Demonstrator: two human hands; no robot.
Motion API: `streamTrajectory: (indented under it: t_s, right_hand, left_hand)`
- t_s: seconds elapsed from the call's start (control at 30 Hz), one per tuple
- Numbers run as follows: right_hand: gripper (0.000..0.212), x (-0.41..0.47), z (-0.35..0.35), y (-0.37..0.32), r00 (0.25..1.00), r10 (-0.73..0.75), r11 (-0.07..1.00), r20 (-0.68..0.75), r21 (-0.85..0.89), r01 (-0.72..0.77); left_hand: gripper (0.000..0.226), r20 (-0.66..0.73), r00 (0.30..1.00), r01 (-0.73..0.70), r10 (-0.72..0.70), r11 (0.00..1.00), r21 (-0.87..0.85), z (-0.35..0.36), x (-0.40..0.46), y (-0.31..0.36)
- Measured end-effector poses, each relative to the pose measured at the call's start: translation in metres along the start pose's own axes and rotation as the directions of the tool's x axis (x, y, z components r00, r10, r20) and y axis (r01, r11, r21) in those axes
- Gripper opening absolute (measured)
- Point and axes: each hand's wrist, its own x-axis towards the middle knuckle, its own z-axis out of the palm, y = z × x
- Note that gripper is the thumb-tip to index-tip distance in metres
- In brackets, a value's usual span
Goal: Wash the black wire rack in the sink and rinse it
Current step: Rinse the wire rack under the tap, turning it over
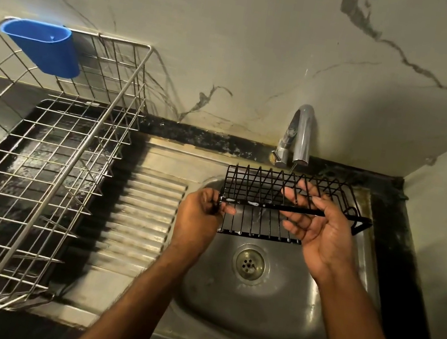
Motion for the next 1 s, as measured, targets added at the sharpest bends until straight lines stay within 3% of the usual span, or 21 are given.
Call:
streamTrajectory:
  t_s: [0.53,0.67,1.0]
  right_hand:
    - [0.029,0.001,0.014,0.003,0.998,0.028,0.980,-0.060,0.198,-0.015]
    - [0.042,0.002,0.014,0.002,0.998,0.019,0.980,-0.061,0.197,-0.006]
    - [0.045,0.019,0.001,0.002,0.996,0.047,0.972,-0.079,0.234,-0.027]
  left_hand:
    - [0.031,-0.014,0.999,0.033,-0.034,0.999,-0.040,-0.012,-0.005,-0.001]
    - [0.026,0.003,0.999,0.032,-0.032,0.997,-0.077,-0.015,-0.007,0.006]
    - [0.015,0.189,0.967,-0.168,0.173,0.985,-0.043,-0.025,-0.018,0.025]
